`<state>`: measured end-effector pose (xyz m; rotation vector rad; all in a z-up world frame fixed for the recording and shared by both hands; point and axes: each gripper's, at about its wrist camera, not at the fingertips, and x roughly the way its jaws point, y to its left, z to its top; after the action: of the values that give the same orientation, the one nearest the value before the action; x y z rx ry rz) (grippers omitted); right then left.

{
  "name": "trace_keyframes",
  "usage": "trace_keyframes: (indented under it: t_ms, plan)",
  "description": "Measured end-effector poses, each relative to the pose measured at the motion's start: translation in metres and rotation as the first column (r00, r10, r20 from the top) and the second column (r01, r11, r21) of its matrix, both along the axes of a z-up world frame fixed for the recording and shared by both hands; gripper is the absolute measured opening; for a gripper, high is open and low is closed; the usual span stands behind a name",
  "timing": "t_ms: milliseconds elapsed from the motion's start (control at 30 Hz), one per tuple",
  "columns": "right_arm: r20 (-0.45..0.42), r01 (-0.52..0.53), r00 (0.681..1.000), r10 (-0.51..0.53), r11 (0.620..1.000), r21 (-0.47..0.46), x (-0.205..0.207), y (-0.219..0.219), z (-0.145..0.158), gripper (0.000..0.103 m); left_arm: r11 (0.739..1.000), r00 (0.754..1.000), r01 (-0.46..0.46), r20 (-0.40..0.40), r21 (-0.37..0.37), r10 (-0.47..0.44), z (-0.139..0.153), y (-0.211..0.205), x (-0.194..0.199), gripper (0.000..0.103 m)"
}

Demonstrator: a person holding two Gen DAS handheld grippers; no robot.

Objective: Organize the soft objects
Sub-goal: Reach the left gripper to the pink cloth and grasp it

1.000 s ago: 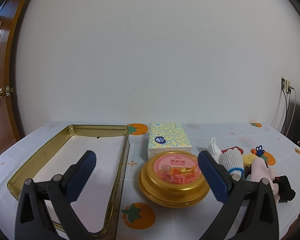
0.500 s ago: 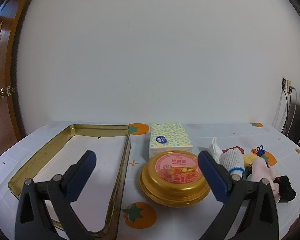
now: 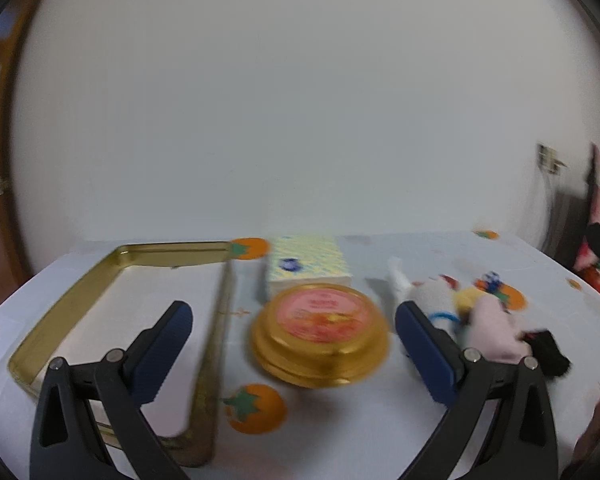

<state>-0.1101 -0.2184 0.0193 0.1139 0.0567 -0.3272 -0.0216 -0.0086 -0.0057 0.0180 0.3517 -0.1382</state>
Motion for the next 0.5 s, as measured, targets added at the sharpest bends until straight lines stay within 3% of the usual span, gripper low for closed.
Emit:
trace_keyframes:
  t_ms: [167,300,500]
  plan:
    - [-0.078,0.088,0.993,-0.084,0.995,0.039,-0.027,-0.05,-0.007,0.102,0.988,0.987,0.153,-0.05,0.036,-0.151,-0.001,-0.039,-0.009,0.102]
    - [-0.142,0.103,0.985,-0.096,0.994,0.046,-0.041,-0.069,-0.018,0.102,0.963,0.962,0.263,-0.09,0.058,-0.257,0.0,-0.074,-0.014,0.102]
    - [-0.156,0.054,0.987,-0.038,0.993,0.1,-0.059,-0.082,-0.029,0.102,0.925,0.904,0.381,-0.211,0.005,-0.371,0.003,-0.117,0.01,0.082]
